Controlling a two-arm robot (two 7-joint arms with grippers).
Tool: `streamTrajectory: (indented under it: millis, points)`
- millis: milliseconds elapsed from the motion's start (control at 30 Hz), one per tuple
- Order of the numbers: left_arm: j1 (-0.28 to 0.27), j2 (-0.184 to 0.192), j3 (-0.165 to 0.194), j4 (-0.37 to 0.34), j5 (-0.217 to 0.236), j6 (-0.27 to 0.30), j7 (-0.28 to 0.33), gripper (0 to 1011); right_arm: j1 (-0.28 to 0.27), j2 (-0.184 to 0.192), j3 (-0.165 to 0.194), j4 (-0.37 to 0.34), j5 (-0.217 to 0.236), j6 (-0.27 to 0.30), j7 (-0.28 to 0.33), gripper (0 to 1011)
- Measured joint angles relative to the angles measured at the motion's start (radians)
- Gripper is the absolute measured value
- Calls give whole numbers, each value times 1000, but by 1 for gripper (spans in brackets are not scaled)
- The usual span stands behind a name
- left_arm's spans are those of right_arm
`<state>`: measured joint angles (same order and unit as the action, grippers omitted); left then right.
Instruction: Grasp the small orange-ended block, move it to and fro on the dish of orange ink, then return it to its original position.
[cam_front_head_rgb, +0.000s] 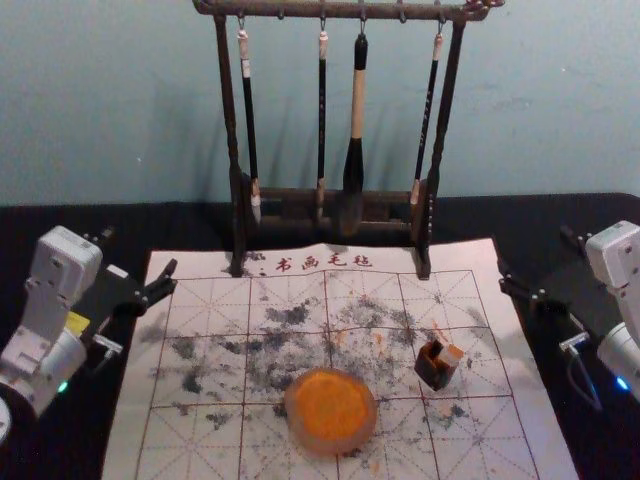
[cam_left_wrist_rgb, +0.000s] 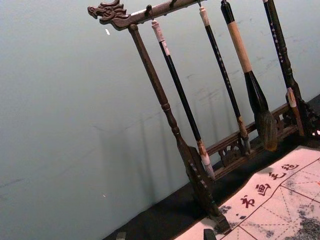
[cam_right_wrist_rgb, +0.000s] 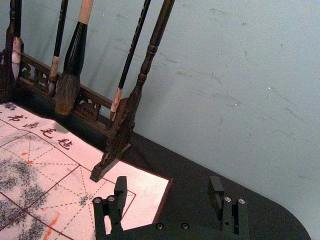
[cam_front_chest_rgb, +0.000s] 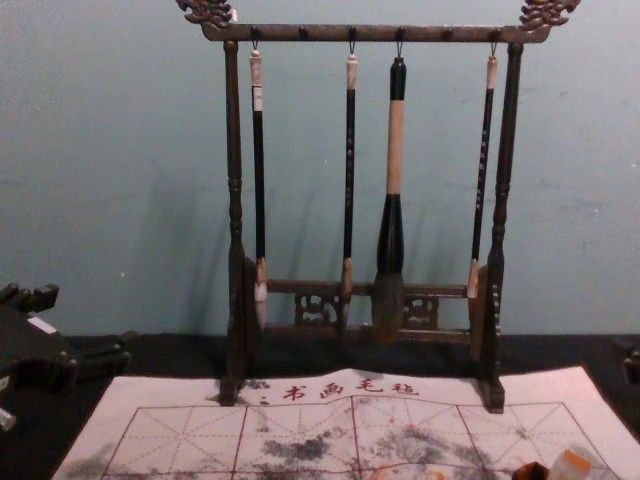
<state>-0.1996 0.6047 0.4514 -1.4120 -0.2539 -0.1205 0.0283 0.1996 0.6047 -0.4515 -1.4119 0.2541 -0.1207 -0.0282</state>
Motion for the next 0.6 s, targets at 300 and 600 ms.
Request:
streamTrajectory:
  millis: [300, 600]
  points:
    - [0, 0, 0, 0, 0, 0, 0, 1001, 0, 0, 0, 0, 0, 0, 0, 1000]
    - [0, 0, 0, 0, 0, 0, 0, 1001, 0, 0, 0, 0, 0, 0, 0, 1000]
